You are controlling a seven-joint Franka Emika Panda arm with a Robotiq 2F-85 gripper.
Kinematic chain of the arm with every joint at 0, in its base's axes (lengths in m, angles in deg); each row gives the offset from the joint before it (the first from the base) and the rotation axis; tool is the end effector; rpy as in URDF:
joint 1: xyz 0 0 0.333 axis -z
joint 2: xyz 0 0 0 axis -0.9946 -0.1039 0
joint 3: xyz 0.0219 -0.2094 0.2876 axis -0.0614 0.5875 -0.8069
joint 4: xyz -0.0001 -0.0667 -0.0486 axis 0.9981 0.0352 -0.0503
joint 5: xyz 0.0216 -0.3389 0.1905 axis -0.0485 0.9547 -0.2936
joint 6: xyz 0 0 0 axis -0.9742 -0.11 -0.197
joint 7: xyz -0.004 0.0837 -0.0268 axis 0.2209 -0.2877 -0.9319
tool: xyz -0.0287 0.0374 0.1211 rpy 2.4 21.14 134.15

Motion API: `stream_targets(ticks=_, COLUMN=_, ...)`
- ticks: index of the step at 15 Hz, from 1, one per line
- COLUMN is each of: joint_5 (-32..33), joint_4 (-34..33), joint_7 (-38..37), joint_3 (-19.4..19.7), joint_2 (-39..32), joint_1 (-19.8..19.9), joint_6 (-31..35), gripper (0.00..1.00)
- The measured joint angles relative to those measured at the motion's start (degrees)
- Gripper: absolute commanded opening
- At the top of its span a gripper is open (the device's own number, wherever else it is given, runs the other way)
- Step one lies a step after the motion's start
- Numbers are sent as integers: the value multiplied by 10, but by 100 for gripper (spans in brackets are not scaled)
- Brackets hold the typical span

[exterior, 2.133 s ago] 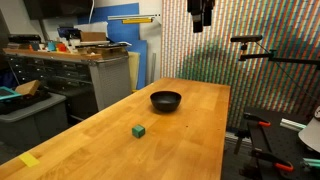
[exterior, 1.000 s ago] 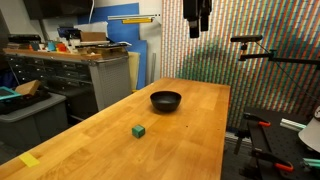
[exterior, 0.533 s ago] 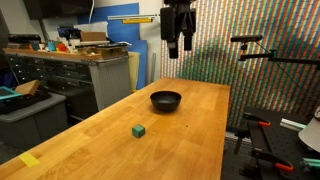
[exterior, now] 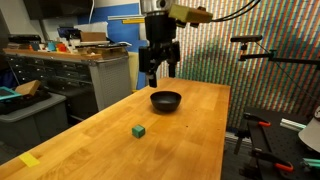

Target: Put the green block in the bowl

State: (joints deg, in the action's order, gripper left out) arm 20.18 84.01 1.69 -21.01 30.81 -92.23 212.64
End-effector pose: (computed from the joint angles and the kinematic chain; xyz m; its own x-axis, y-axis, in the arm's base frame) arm 0.5068 0.2207 0.3898 0.9844 -0.1757 -0.0082 -0.1747 -0.9823 0.0671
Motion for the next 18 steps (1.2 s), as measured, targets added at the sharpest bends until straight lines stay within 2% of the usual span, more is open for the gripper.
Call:
stream_targets(ticks=9, joint_5=1, joint_4=-71, joint_7=-5, joint_3=60, joint_2=-139, joint_1=-40, joint_6=58, gripper=100)
stream_targets(ticks=18, joint_5=7, joint_4=-123, joint_7=-4, joint_3=113, joint_2=-247, joint_1=-70, joint_6=113, gripper=100)
